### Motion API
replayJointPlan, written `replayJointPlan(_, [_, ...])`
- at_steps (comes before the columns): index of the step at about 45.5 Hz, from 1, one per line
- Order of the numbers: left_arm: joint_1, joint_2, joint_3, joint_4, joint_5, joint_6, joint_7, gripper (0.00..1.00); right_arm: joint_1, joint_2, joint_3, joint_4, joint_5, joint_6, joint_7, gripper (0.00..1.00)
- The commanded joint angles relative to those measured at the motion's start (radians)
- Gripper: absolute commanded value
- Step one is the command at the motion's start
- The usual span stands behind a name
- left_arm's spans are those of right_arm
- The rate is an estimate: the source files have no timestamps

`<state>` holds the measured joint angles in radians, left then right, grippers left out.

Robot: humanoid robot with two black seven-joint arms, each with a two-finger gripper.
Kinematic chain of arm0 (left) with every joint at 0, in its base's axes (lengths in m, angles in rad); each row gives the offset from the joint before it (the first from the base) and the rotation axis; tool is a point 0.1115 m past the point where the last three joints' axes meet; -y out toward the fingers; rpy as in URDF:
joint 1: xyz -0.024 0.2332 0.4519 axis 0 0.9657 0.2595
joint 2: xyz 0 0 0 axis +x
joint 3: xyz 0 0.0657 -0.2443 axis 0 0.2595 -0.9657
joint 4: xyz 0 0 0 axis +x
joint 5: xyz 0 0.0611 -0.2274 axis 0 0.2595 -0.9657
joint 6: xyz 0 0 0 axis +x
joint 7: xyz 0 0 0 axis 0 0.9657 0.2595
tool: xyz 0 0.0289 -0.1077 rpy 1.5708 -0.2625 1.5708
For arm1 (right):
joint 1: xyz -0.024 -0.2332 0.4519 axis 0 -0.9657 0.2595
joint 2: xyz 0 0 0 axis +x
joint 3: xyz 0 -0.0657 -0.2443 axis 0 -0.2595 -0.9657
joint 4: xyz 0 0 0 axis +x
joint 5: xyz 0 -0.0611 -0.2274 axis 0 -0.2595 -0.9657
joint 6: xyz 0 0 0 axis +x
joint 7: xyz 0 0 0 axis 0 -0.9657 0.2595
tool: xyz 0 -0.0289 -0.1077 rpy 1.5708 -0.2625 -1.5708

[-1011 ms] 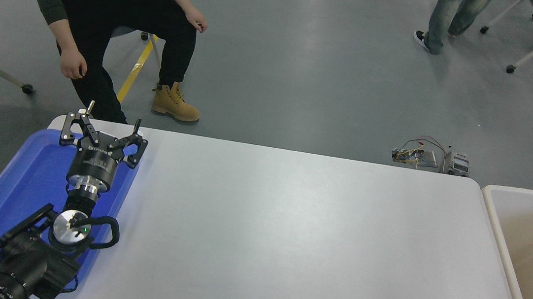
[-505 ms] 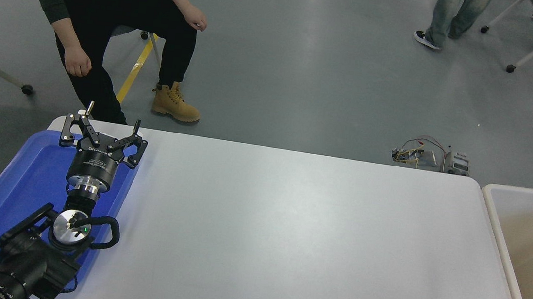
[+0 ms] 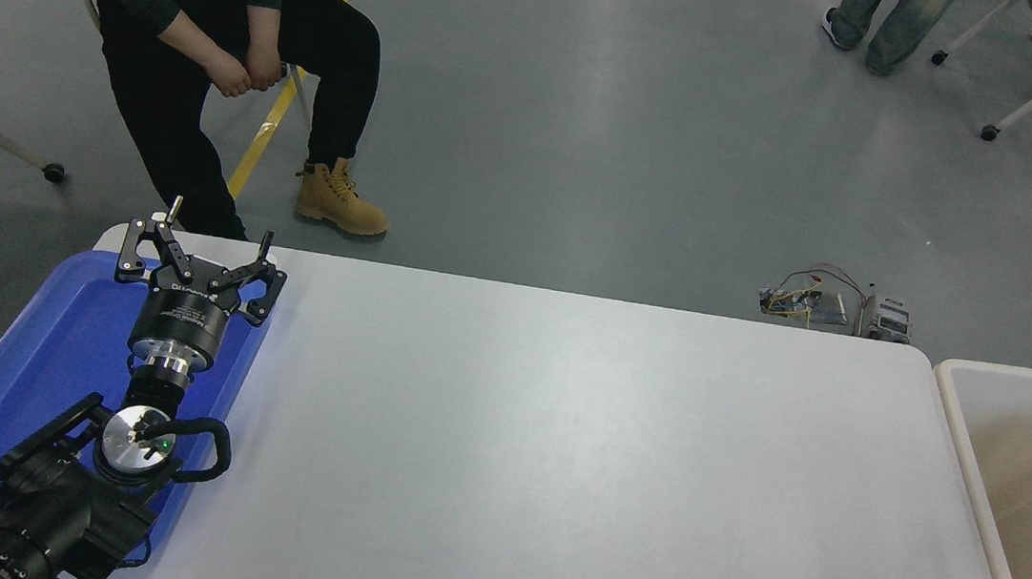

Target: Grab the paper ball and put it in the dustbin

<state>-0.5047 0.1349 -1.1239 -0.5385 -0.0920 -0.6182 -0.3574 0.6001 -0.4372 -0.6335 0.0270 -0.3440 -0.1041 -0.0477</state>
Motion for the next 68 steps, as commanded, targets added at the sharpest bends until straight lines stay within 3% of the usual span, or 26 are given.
replayJointPlan(1, [0.000, 0.000, -0.001, 0.000, 0.000, 0.000, 0.000, 1.00, -0.059, 0.031, 0.034, -0.013, 0.017, -0.023, -0.001, 0.00])
replayJointPlan(7, [0.000, 0.000, 0.000, 0.000, 0.000, 0.000, 0.000, 1.00, -0.057, 0.031, 0.034, -0.013, 0.020, -0.023, -0.001, 0.00])
replayJointPlan(8, [0.000, 0.000, -0.001, 0.000, 0.000, 0.000, 0.000, 1.00, -0.056, 0.031, 0.034, -0.013, 0.022, -0.023, -0.001, 0.05])
replayJointPlan(10, [0.000, 0.000, -0.001, 0.000, 0.000, 0.000, 0.000, 1.00, -0.054, 0.031, 0.034, -0.013, 0.025, -0.025, -0.001, 0.24])
replayJointPlan(14, [0.000, 0.000, -0.001, 0.000, 0.000, 0.000, 0.000, 1.00, -0.051, 0.031, 0.034, -0.015, 0.025, -0.034, 0.000, 0.80])
replayJointPlan(17, [0.000, -0.001, -0.001, 0.000, 0.000, 0.000, 0.000, 1.00, -0.048, 0.031, 0.034, -0.013, 0.026, -0.057, 0.000, 0.97])
replayJointPlan(48, [0.000, 0.000, 0.001, 0.000, 0.000, 0.000, 0.000, 1.00, 0.093, -0.005, 0.143, 0.042, 0.030, -0.046, -0.001, 1.00])
replayJointPlan(57, [0.000, 0.000, 0.001, 0.000, 0.000, 0.000, 0.000, 1.00, 0.236, -0.055, 0.293, 0.048, 0.030, -0.031, 0.000, 1.00])
replayJointPlan(68, [0.000, 0.000, 0.001, 0.000, 0.000, 0.000, 0.000, 1.00, 0.313, -0.061, 0.754, 0.108, 0.031, -0.029, -0.001, 1.00])
